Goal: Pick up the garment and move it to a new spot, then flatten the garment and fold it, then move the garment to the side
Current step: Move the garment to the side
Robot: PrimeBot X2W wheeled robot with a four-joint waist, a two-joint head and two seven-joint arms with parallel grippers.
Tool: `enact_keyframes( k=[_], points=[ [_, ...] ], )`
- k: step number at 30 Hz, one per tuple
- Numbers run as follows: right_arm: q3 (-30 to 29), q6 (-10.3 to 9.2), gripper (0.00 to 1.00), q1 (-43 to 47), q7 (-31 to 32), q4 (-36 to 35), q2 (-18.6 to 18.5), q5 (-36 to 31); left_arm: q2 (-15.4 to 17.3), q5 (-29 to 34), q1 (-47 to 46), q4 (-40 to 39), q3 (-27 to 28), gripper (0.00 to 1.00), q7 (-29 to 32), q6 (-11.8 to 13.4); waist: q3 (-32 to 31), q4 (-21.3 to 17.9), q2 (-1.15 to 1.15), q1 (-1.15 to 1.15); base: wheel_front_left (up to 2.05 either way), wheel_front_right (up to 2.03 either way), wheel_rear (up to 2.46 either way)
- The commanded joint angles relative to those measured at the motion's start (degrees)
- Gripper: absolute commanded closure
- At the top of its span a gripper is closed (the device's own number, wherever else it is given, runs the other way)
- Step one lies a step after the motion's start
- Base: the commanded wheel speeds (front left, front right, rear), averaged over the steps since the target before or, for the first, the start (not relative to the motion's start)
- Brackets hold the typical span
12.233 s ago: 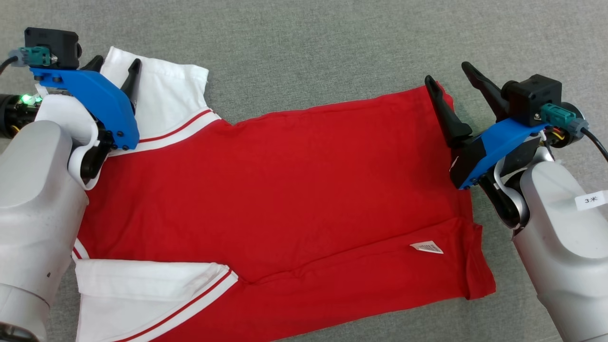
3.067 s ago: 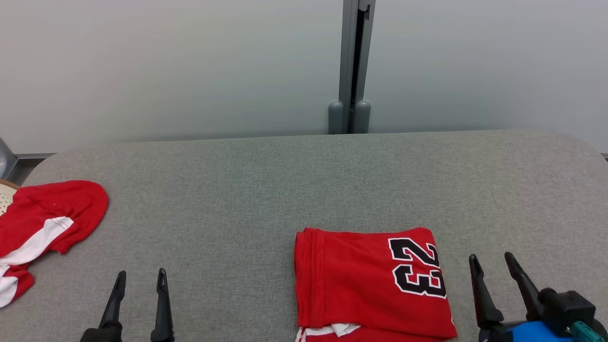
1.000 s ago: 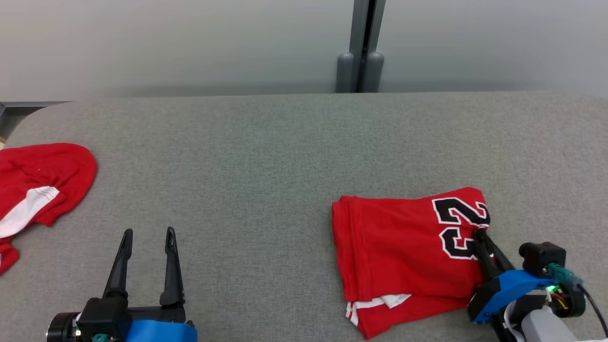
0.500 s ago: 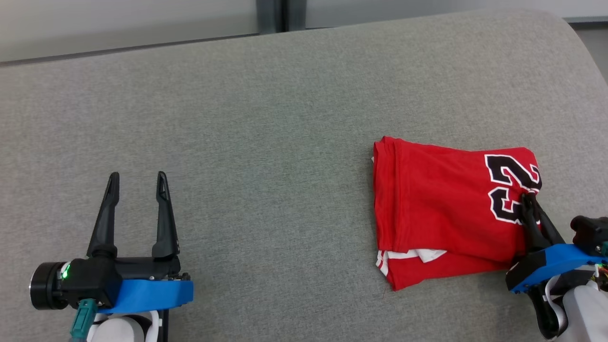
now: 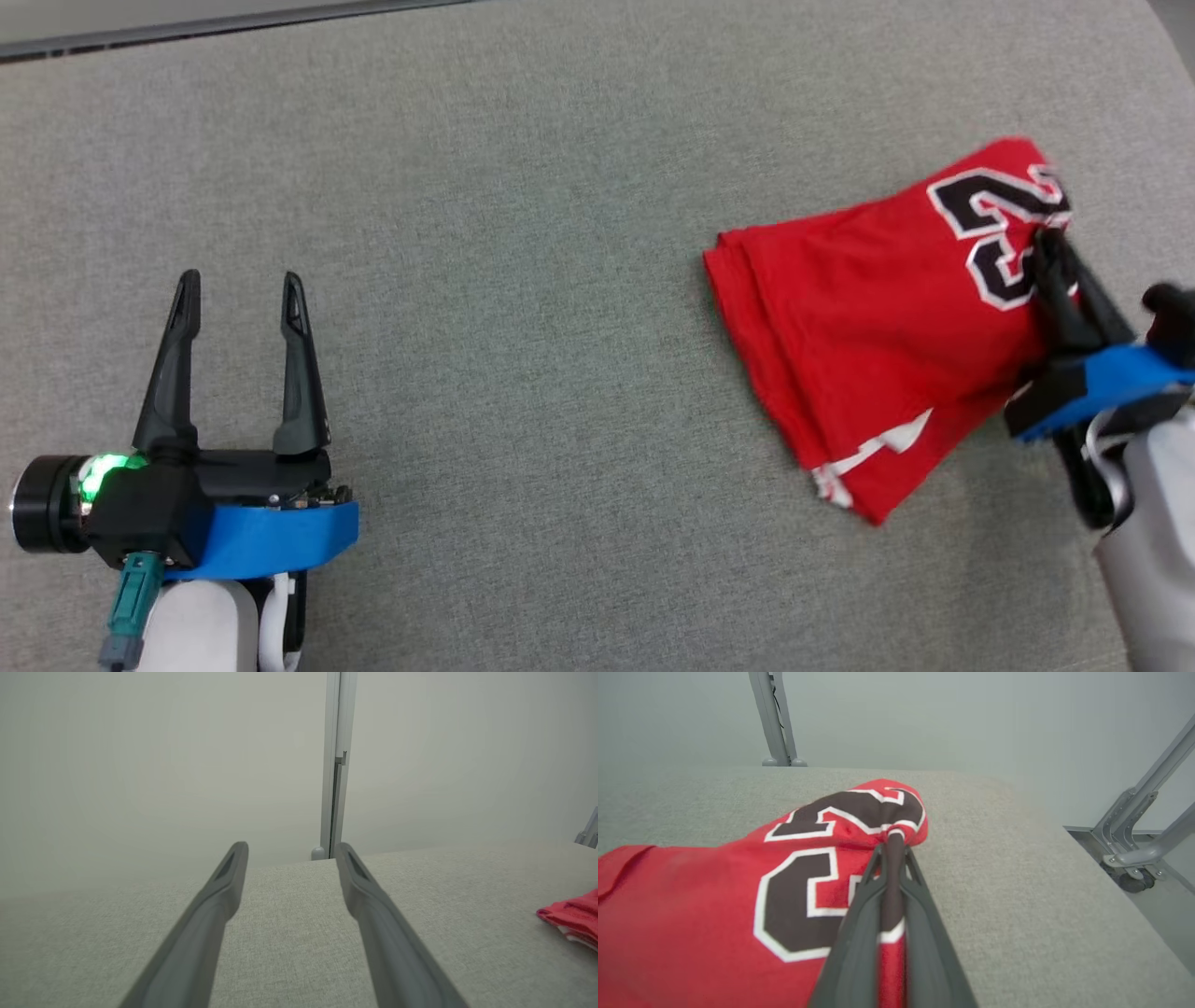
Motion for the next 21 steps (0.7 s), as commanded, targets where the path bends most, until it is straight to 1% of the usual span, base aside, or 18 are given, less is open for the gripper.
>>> enact_keyframes(
  k=[1, 7, 13, 18, 21],
  points=[
    [0.17, -0.02, 1.0, -4.02, -0.19, 0.61, -2.01, -0.32, 0.54, 0.59, -1.63, -0.65, -0.28, 0.0, -0.13, -0.05, 2.49, 1.39, 0.0, 0.0, 0.0, 0.0, 0.0],
    [1.05, -0.02, 1.0, -17.5, -0.19, 6.92, -9.11, 0.14, 1.74, 1.76, -4.75, -3.53, -0.57, 0.0, -0.14, 0.02, 9.74, 2.46, 0.0, 0.0, 0.0, 0.0, 0.0],
    [0.54, -0.02, 1.0, -27.78, -0.19, 15.28, -16.04, 1.03, 3.02, 2.72, -6.41, -7.23, -0.49, 0.0, 0.11, 0.52, 15.2, 2.15, 0.0, 0.0, 0.0, 0.0, 0.0],
    [-0.57, -0.02, 1.0, -33.12, -0.19, 21.2, -20.04, 2.11, 4.14, 3.28, -7.21, -10.43, -0.47, 0.0, 1.21, 0.58, 17.54, 1.41, 0.0, 0.0, 0.0, 0.0, 0.0],
    [-0.14, -0.02, 1.0, -35.24, -0.2, 23.23, -20.99, 1.87, 4.68, 3.33, -7.32, -11.95, -0.38, 0.0, 1.88, 0.51, 18.27, 1.12, 0.0, 0.0, 0.0, 0.0, 0.0]
  ],
)
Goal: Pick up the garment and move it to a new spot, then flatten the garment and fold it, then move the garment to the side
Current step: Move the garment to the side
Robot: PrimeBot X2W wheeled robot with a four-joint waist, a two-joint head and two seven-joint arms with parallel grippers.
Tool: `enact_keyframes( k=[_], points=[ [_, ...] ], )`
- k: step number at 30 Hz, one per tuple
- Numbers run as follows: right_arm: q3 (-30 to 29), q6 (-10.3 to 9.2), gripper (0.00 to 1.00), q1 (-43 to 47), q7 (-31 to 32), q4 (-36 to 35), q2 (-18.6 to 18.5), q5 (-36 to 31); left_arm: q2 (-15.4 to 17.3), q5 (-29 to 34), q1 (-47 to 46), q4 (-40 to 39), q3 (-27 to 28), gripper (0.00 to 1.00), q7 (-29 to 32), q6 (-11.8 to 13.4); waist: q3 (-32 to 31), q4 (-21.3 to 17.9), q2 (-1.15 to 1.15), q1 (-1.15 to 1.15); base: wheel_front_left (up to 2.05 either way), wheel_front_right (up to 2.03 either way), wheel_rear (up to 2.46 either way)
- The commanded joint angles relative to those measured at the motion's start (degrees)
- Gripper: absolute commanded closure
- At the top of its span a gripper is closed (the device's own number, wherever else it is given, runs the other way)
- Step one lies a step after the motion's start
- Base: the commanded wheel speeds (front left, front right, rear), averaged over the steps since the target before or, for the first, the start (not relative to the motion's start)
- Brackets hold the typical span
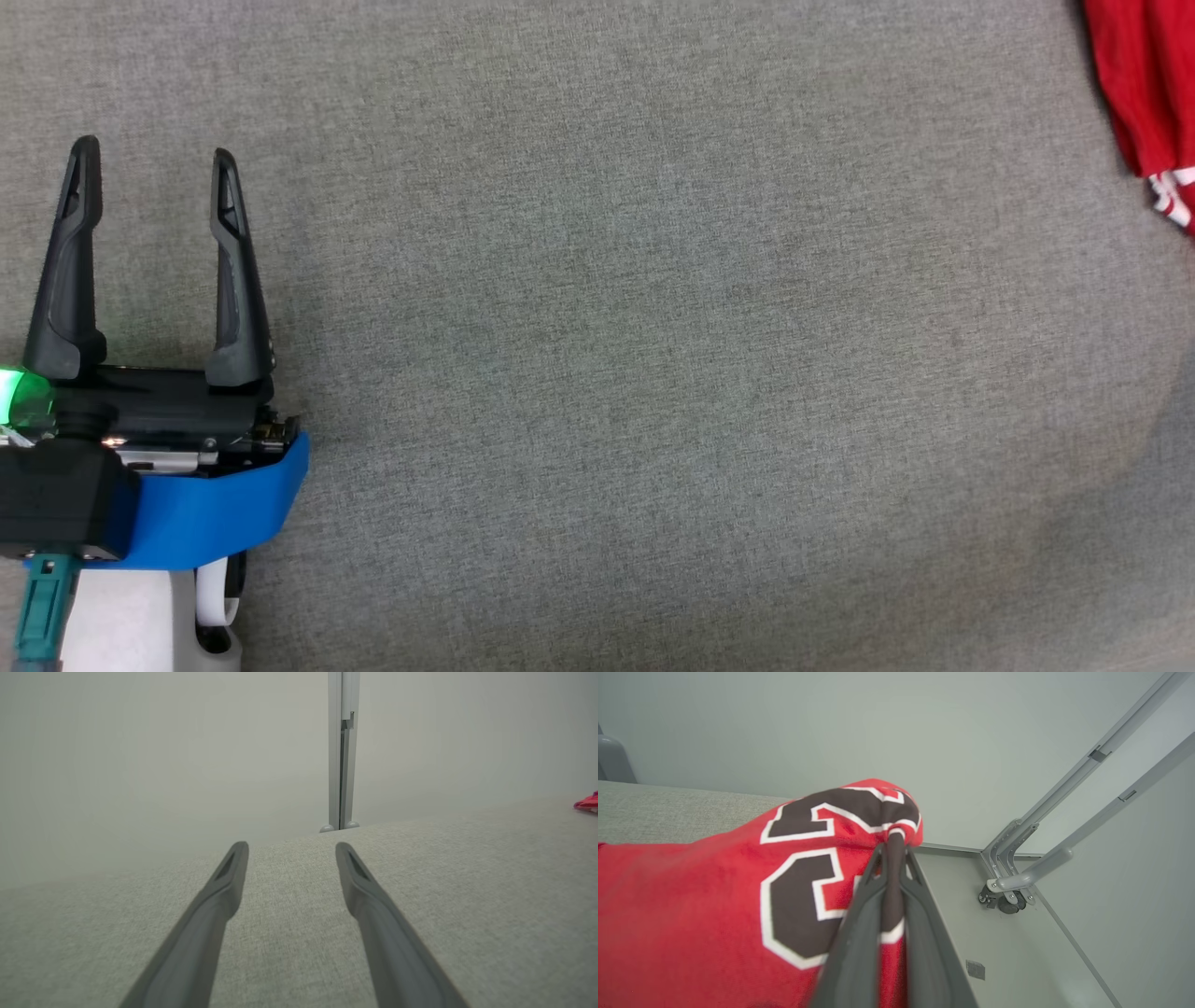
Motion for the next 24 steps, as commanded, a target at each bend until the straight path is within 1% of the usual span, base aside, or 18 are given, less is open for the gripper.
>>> enact_keyframes(
  k=[1, 4, 5, 6, 7, 11, 15, 19, 24],
  points=[
    [0.52, -0.02, 1.0, -1.81, -0.2, 0.96, -0.56, -0.44, 0.45, 0.13, -1.17, -0.69, 0.14, 0.0, 0.5, 0.06, 0.33, -0.17, 0.0, -0.01, 0.0, 0.0, 0.0],
    [0.82, -0.02, 1.0, -3.53, -0.19, 4.74, -0.16, -0.67, 0.78, 0.17, -0.87, -1.6, 0.19, 0.0, 1.05, 0.28, 0.46, -0.45, 0.0, -0.01, 0.0, 0.0, 0.0],
    [0.55, -0.02, 0.98, -4.32, -0.2, 5.97, -0.04, -0.72, 0.89, 0.14, -0.76, -1.8, 0.19, 0.0, 1.13, 0.33, 0.43, -0.53, 0.0, -0.01, 0.0, 0.0, 0.0],
    [0.58, -0.02, 0.59, -4.87, -0.2, 6.72, 0.59, -0.57, 0.88, 0.16, -0.61, -1.75, 0.05, 0.0, 1.22, 0.35, 0.22, -0.55, 0.0, -0.01, 0.0, 0.0, 0.0],
    [0.35, -0.02, 0.0, -5.27, -0.2, 7.35, 0.73, -0.33, 0.85, 0.13, -0.4, -1.76, -0.12, 0.0, 1.21, 0.39, -0.05, -0.51, 0.0, -0.01, 0.0, 0.0, 0.0],
    [-0.13, -0.02, 0.0, -4.89, -0.19, 6.08, 1.25, -1.52, 0.7, -0.3, 0.35, -1.32, -0.11, 0.0, 0.97, 0.59, -1.41, -0.51, 0.0, -0.01, 0.0, 0.0, 0.0],
    [-0.67, -0.02, 0.0, -0.56, -0.19, 2.25, 2.11, -4.6, 0.1, -1.05, 1.88, 0.46, -0.08, 0.0, 0.18, 1.03, -5.33, -0.22, 0.0, -0.01, 0.0, 0.0, 0.0],
    [-2.14, -0.02, 0.0, 4.69, -0.2, -4.45, 3.81, -5.89, -0.77, -2.13, 3.82, 3.37, -0.31, 0.0, -0.8, 1.35, -10.98, 0.58, 0.0, -0.01, 0.0, 0.0, 0.0],
    [1.15, -0.02, 0.0, 12.57, -0.19, -14.62, 6.89, -6.64, -1.89, -3.98, 6.96, 7.13, 0.09, 0.0, -1.43, 1.6, -18.19, 2.08, 0.0, -0.01, 0.0, 0.0, 0.0]
  ],
)
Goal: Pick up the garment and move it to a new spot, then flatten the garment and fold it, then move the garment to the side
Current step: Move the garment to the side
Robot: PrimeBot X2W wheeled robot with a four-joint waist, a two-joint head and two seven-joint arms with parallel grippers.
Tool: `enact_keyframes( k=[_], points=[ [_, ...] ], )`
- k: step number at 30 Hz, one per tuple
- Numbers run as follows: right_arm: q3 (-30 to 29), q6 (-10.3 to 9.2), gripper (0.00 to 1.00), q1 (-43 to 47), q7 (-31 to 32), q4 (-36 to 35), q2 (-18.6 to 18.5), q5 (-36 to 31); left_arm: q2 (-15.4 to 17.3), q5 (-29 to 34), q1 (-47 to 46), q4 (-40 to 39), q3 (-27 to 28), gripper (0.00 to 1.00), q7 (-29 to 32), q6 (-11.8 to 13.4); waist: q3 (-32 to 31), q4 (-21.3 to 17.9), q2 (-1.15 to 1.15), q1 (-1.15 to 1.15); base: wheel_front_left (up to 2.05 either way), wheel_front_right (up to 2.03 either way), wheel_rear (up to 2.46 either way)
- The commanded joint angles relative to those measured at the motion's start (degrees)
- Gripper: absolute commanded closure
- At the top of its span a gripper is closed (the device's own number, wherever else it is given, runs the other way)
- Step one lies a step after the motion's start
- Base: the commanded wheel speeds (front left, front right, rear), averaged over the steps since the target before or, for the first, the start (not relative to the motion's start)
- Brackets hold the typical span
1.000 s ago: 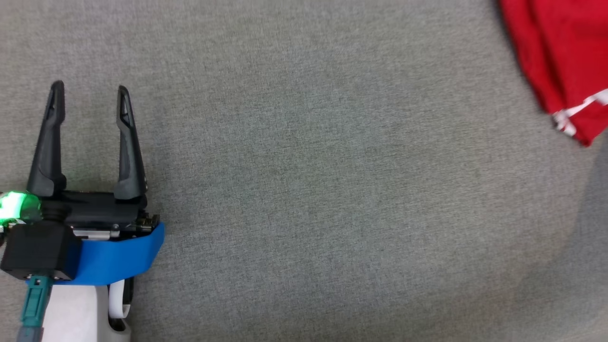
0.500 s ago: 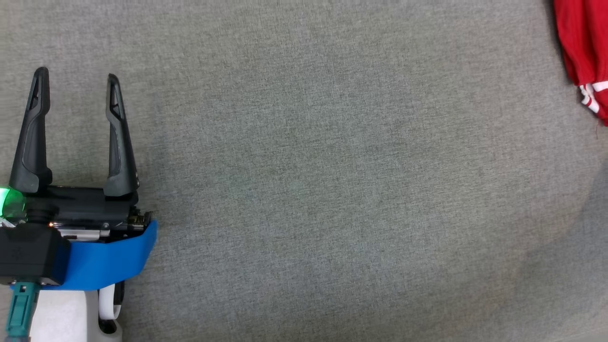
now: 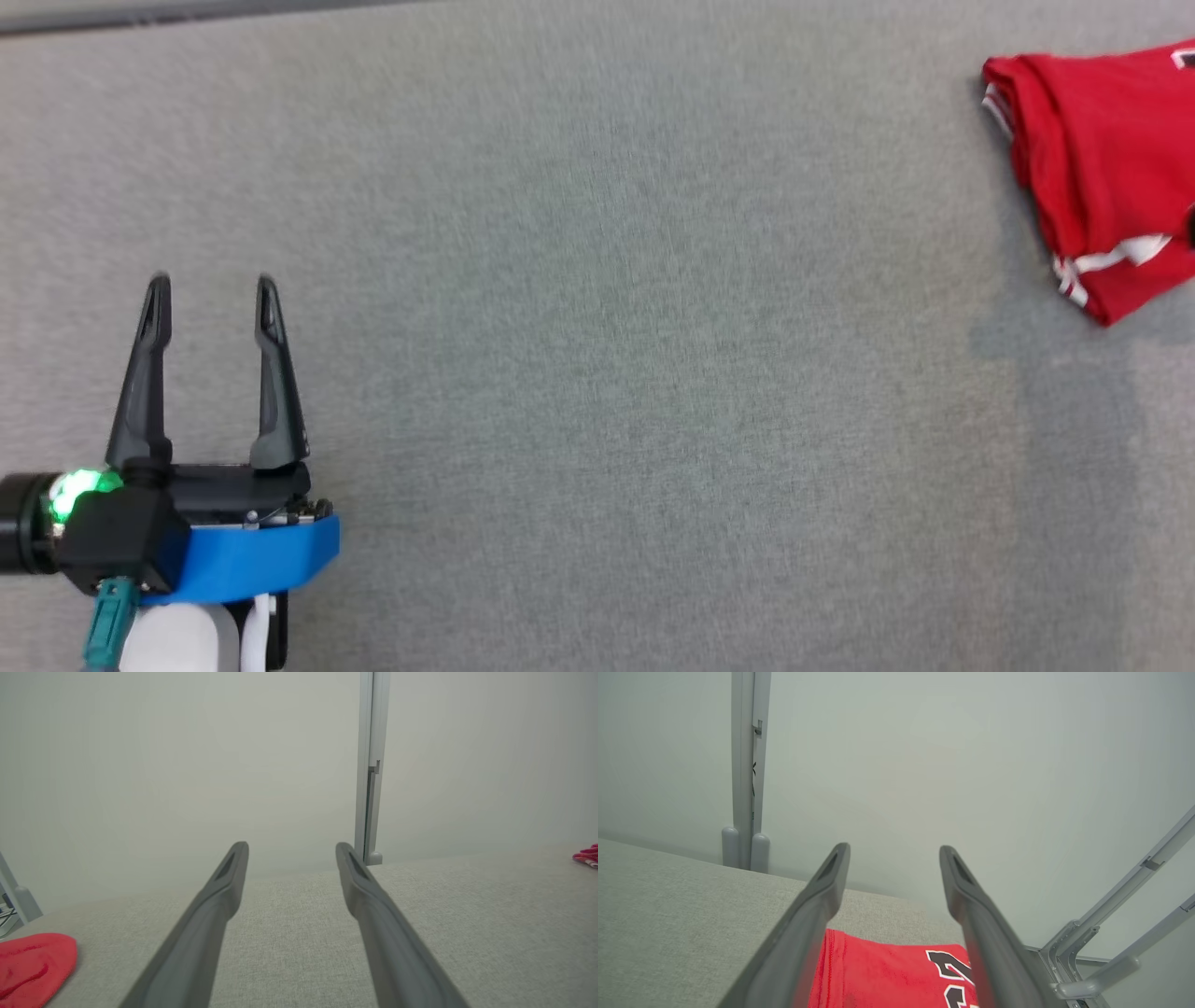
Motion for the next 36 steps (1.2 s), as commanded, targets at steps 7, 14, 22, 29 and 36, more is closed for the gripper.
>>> enact_keyframes(
  k=[7, 14, 22, 29, 36],
  points=[
    [4.67, -0.02, 0.0, 10.79, -0.18, -12.68, 4.53, 4.43, -1.38, -2.16, 5.45, 3.26, 0.86, 0.0, -0.43, 0.35, -10.59, 1.13, 0.0, 0.02, 0.0, 0.0, 0.0],
    [9.43, -0.02, 0.0, 23.28, -0.18, -16.57, 8.05, 7.93, -2.41, -3.41, 11.32, 6.18, 1.2, 0.0, -0.41, -0.21, -19.29, 3.95, 0.0, 0.02, 0.0, 0.0, 0.0],
    [7.85, -0.02, 0.0, 34.82, -0.19, -18.39, 11.48, 8.63, -2.94, -3.78, 15.38, 8.27, 1.53, 0.0, -0.42, -0.75, -24.74, 5.64, 0.0, 0.02, 0.0, 0.0, 0.0],
    [2.62, -0.01, 0.0, 43.59, -0.18, -24.25, 15.27, 5.68, -3.04, -3.54, 15.69, 10.04, 1.42, 0.0, -0.43, -1.45, -25.63, 6.24, 0.0, 0.02, 0.0, 0.0, 0.0],
    [-1.32, -0.02, 0.0, 49.83, 1.1, -31.27, 20.18, 0.53, -3.12, -3.27, 14.97, 11.19, 1.54, 0.0, -0.43, -1.93, -25.99, 6.41, 0.0, 0.02, 0.0, 0.0, 0.0]
  ],
)
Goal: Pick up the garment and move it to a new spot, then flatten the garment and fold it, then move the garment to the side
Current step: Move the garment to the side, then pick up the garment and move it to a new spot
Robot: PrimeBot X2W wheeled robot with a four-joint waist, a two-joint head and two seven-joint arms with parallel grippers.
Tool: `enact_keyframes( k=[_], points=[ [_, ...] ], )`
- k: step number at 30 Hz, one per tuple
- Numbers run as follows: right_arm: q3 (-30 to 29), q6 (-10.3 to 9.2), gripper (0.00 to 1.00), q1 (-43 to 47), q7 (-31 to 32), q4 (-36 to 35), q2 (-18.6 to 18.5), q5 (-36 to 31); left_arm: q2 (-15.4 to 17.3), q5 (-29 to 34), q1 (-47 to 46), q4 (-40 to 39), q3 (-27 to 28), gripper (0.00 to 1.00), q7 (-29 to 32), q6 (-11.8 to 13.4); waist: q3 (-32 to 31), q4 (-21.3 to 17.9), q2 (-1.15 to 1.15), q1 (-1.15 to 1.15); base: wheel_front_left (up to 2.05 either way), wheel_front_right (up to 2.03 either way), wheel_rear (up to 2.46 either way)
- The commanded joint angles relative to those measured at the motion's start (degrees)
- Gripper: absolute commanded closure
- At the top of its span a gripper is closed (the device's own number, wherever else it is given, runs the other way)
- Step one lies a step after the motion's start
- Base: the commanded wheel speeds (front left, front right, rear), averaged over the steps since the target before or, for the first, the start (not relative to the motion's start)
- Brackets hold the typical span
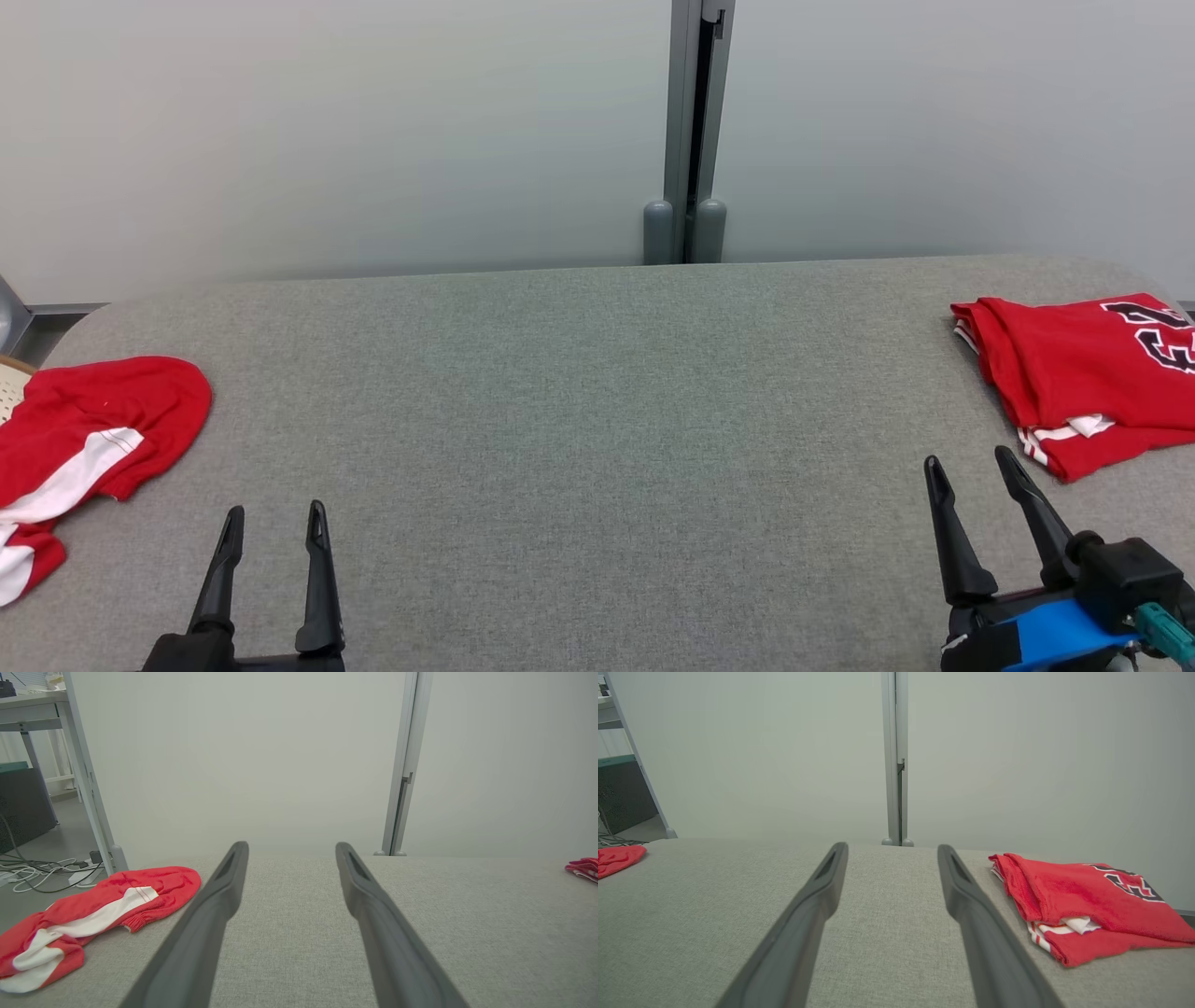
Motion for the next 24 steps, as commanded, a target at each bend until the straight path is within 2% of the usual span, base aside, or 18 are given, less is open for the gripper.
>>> enact_keyframes(
  k=[1, 8, 24],
  points=[
    [-0.76, -0.02, 0.0, 1.66, 0.62, -1.51, 0.95, -1.2, -0.07, 0.25, -0.7, 0.23, 0.18, 0.0, -0.13, -0.17, -0.07, 0.05, 0.0, 0.0, 0.0, 0.0, 0.0],
    [-1.66, -0.02, 0.0, 5.55, 3.25, -6.32, 4.24, -3.65, -0.12, 0.41, -1.26, 1.02, 0.07, 0.0, -0.14, -0.53, -0.1, 0.28, 0.0, 0.0, 0.0, 0.0, 0.0],
    [-1.71, -0.02, 0.0, 6.89, 4.24, -7.63, 5.42, -4.13, -0.11, 0.59, -1.57, 1.25, 0.8, 0.0, -0.14, -0.49, 0.38, 1.63, 0.0, 0.0, 0.0, 0.0, 0.0]
  ],
)
